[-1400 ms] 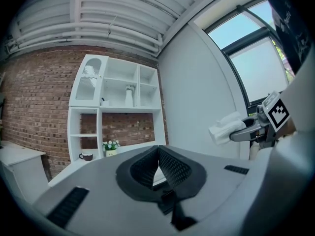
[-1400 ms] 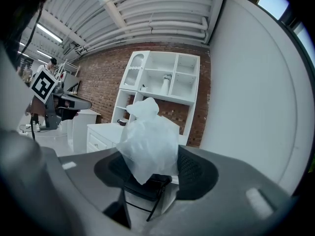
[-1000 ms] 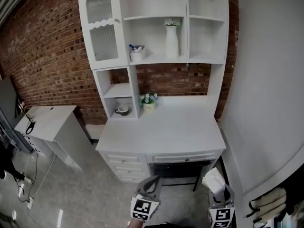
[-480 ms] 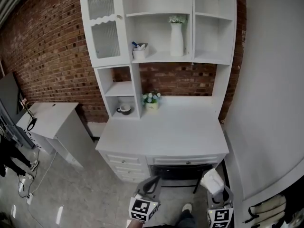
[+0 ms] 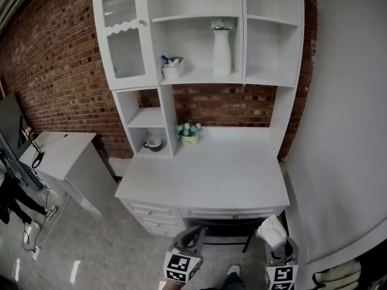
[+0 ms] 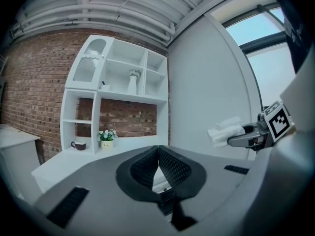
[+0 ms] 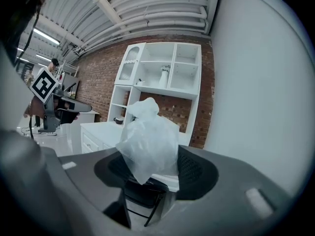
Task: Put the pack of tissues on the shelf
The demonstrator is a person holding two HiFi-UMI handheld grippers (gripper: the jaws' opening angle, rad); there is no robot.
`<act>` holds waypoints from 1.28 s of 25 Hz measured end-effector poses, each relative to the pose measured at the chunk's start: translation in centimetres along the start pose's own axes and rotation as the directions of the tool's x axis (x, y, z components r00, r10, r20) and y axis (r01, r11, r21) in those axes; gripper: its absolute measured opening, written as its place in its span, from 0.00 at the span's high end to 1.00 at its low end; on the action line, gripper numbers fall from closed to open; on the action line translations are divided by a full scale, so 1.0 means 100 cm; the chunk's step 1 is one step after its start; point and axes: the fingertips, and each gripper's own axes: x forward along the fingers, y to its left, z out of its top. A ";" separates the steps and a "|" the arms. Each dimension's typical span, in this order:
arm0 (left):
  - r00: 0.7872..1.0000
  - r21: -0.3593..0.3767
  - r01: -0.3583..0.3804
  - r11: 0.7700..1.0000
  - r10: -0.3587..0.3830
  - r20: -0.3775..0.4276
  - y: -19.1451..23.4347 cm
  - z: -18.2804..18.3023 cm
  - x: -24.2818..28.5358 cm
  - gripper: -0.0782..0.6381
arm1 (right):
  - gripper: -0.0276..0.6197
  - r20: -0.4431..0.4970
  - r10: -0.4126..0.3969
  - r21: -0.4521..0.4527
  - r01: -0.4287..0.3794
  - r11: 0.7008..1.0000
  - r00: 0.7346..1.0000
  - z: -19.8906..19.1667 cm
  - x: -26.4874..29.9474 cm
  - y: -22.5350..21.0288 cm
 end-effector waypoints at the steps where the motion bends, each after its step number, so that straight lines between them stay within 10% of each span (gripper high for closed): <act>1: 1.000 0.002 -0.002 1.000 0.002 0.006 0.001 0.002 0.006 0.88 | 0.59 0.001 0.005 0.002 -0.005 1.000 1.000 0.003 0.005 -0.003; 32: 0.999 0.035 -0.042 0.998 0.042 0.017 -0.023 0.032 0.210 0.87 | 0.59 -0.001 0.116 -0.008 -0.116 0.993 0.993 0.014 0.172 -0.146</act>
